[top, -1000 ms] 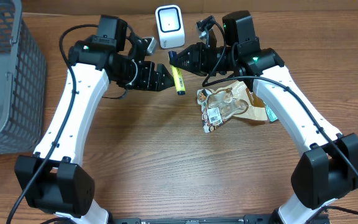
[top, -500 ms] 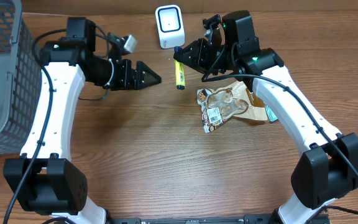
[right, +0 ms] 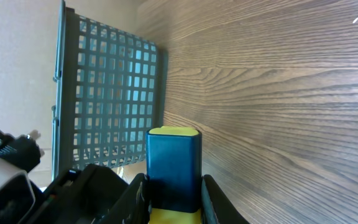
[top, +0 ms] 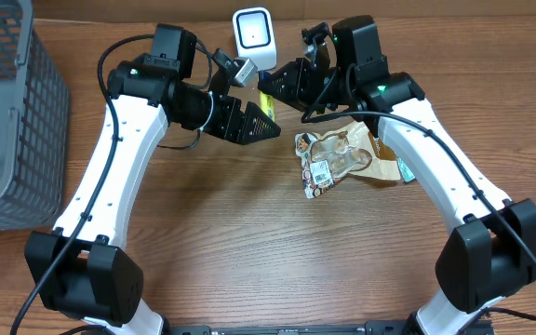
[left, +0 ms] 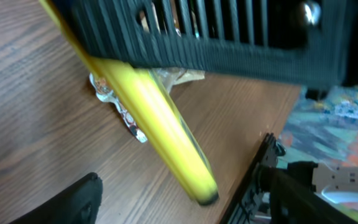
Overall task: Scan the item barcode
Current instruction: 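Grasp the highlighter's lower end with the left gripper, then release the highlighter from the right gripper and hold it with the left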
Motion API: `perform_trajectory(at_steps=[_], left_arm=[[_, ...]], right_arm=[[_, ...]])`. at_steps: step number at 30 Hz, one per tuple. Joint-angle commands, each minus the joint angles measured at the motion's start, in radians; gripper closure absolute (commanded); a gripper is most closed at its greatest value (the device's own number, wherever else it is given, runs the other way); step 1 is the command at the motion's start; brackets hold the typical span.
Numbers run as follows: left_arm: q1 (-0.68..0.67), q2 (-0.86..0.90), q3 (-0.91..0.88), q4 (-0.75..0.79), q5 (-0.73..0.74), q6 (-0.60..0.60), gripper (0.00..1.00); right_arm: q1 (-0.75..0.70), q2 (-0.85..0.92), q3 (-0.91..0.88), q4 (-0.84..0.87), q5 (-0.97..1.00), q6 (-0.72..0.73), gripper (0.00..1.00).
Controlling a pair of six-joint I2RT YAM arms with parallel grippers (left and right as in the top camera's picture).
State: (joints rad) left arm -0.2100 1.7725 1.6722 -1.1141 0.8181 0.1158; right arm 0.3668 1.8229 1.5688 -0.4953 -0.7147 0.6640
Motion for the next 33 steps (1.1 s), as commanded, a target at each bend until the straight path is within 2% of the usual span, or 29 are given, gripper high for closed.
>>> perform_trajectory(at_steps=[1, 8, 12, 25, 29, 33], left_arm=[[-0.014, -0.014, 0.0, 0.018, -0.021, -0.061, 0.34], [-0.016, -0.013, 0.0, 0.019, -0.057, -0.064, 0.41], [-0.016, -0.013, 0.0, 0.019, -0.098, -0.088, 0.44], [-0.016, -0.013, 0.0, 0.018, -0.116, -0.094, 0.96], [-0.016, -0.013, 0.0, 0.015, -0.12, -0.094, 0.96], [-0.006, -0.013, 0.0, 0.006, -0.119, -0.093, 0.96]], right_arm=[[0.024, 0.006, 0.003, 0.017, -0.024, 0.029, 0.95], [0.043, 0.006, 0.003, 0.053, -0.016, 0.121, 0.95], [0.043, 0.006, 0.003, 0.056, -0.011, 0.125, 0.95], [0.048, 0.006, 0.003, 0.057, -0.011, 0.125, 0.92], [0.047, 0.006, 0.003, 0.056, -0.011, 0.124, 0.91], [0.044, 0.006, 0.003, 0.054, -0.012, 0.111, 0.76]])
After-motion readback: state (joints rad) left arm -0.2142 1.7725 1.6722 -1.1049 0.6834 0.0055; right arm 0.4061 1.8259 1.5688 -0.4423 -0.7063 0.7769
